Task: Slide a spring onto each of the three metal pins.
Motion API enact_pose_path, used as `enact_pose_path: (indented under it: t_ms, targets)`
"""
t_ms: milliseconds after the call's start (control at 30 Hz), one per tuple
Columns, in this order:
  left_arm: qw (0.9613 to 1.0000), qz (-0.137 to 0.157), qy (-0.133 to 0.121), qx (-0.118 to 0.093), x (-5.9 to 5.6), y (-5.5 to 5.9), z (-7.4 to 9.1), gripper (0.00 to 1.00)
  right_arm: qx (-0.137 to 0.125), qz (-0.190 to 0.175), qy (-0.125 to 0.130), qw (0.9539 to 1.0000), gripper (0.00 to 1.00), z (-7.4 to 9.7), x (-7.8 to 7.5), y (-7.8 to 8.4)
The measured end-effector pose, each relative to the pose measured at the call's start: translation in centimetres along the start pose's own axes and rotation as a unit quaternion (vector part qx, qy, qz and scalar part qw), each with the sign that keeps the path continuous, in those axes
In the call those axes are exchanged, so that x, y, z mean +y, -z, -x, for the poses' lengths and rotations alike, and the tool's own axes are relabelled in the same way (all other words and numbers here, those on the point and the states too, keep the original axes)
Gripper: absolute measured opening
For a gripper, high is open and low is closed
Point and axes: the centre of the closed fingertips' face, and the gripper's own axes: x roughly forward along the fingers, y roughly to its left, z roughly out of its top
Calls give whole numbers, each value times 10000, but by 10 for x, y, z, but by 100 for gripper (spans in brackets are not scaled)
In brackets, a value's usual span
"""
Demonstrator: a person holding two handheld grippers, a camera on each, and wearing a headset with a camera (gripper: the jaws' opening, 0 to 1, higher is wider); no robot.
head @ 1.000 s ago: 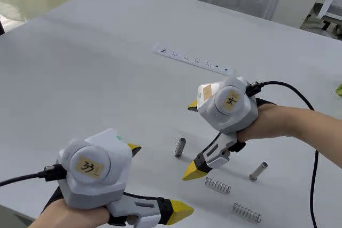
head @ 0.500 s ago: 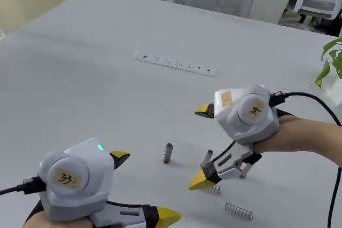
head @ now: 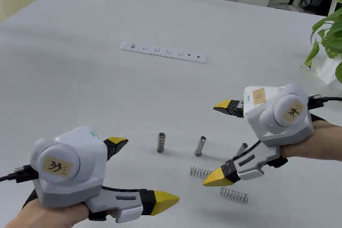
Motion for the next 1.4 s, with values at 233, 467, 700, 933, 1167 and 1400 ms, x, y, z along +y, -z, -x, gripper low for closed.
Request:
enact_pose_path:
  t_ms: [233, 467, 700, 933, 1167, 1400]
  targets:
    - [10000, -35, 89, 25, -3, 1, -2, 93, -70, -378, 259, 9989, 99, 18, 3, 23]
    - [9998, -86, 194, 41, -7, 1, -5, 92, -64, -673, 425, 9968, 99, 33, 13, 46]
    - [9995, -151, 282, 74, -11, 2, -8, 92, -83, -816, 696, 9942, 98, 46, 16, 60]
    - [9988, -259, 395, 122, -13, 1, -13, 91, -107, -1058, 879, 9904, 98, 58, 23, 72]
    - [9982, -310, 474, 173, -14, 3, -17, 91, 2, -1307, 1055, 9858, 97, 73, 35, 92]
    - [9978, -321, 556, 193, -20, 8, -22, 91, -92, -1581, 1222, 9798, 97, 83, 41, 100]
